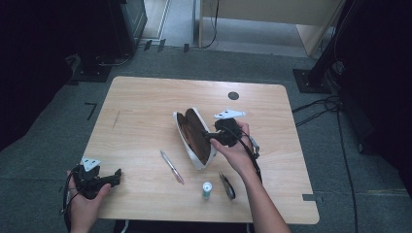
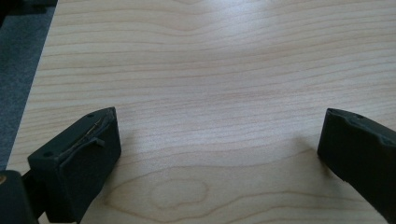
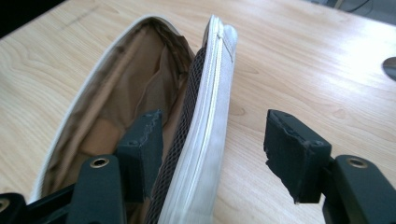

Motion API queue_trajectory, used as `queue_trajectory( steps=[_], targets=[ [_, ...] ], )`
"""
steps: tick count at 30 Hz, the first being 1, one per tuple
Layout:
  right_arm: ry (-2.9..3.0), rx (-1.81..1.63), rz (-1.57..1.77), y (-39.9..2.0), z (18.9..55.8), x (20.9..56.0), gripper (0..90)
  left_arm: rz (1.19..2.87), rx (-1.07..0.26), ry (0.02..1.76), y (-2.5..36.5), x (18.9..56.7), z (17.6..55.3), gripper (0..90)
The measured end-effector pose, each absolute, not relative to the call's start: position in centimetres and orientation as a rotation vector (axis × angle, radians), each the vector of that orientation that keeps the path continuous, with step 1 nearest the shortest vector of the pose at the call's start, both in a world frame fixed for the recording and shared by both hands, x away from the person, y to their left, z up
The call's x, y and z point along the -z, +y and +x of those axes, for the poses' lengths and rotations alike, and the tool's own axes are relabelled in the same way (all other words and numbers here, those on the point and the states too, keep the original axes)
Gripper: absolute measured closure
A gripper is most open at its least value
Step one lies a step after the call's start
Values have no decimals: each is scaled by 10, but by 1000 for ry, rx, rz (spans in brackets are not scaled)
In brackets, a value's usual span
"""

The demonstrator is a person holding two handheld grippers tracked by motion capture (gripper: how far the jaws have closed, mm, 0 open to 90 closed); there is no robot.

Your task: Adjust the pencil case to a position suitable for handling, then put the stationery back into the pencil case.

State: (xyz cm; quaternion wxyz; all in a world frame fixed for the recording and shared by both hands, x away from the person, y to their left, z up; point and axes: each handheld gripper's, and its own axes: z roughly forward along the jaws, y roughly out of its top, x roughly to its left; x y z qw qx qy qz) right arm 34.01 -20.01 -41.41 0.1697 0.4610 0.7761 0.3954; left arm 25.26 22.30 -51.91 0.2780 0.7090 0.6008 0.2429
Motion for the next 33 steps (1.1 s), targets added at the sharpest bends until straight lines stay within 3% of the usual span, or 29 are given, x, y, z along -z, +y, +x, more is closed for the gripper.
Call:
queue_trajectory(
  steps=[15,33],
  targets=[
    [2076,-1198,1313,-229,285,413,377,1902,-651,1612,223,519,253,0],
    [2044,-1200,1405,-259,220,458,440,1902,-653,1613,223,519,253,0]
  ],
)
